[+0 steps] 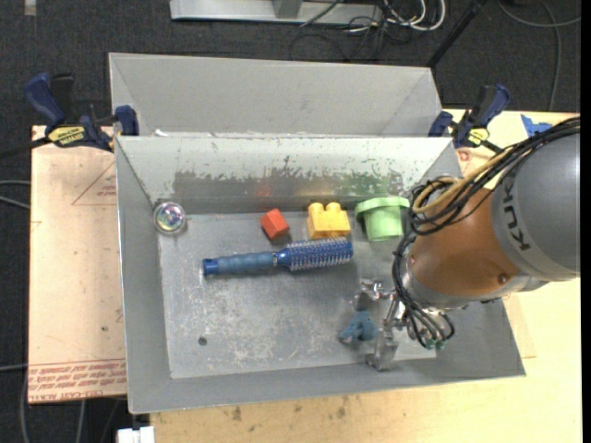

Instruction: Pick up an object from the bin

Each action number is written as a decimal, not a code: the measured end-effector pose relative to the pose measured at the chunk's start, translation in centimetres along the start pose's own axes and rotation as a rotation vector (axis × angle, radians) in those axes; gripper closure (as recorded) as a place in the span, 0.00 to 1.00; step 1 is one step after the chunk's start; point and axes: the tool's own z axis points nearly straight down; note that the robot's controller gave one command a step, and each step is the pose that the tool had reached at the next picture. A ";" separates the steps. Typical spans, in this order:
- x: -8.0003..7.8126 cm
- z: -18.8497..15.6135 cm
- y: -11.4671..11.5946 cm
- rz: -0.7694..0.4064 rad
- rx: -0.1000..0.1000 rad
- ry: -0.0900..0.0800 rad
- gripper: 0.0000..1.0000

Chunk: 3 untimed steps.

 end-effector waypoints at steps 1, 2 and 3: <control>-0.4 -0.2 2.4 0.005 0.002 0.004 0.00; -0.3 -0.2 2.3 0.006 0.001 0.009 1.00; -0.2 -13.4 2.6 0.010 0.001 0.000 1.00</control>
Offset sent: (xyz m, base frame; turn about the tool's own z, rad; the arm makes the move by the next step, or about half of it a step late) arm 0.0036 0.0225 0.0015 0.0074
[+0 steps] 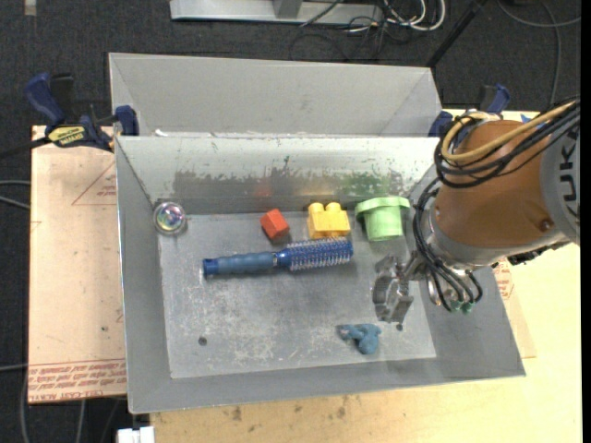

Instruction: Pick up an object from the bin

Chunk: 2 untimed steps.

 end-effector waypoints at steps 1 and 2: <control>0.2 0.4 0.0 0.000 0.001 0.008 0.00; -0.3 13.2 -1.5 0.059 0.001 0.012 0.00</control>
Offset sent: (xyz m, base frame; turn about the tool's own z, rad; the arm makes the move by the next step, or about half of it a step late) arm 0.0000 0.0000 0.0000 0.0000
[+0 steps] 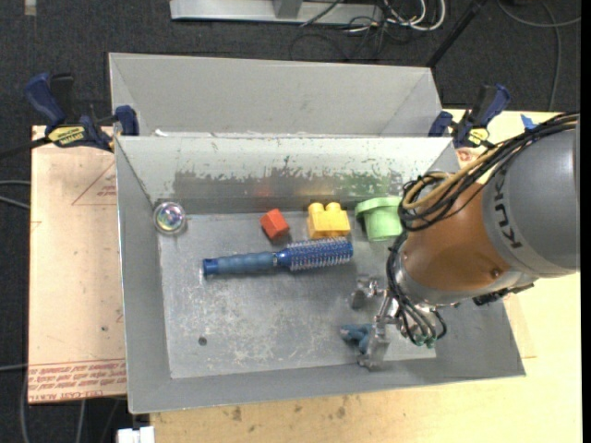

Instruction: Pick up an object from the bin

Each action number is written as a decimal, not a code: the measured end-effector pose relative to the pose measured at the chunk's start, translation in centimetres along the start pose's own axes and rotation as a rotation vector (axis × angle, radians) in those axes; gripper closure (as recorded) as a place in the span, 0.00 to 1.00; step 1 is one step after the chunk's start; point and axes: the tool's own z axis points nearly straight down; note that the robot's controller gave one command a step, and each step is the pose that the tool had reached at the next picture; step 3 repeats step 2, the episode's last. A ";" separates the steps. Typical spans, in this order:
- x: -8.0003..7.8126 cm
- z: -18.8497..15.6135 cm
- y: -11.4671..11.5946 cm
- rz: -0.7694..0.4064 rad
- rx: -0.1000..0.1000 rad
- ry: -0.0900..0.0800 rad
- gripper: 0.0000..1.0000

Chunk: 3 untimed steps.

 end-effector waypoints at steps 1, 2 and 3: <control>-0.1 -0.3 0.0 -0.002 0.000 -0.003 1.00; -0.6 -14.2 -0.3 -0.026 0.000 -0.013 1.00; -0.6 -14.2 -0.3 -0.026 0.000 -0.013 1.00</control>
Offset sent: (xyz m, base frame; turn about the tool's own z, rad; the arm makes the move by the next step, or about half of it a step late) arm 0.0000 0.0000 0.0000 0.0000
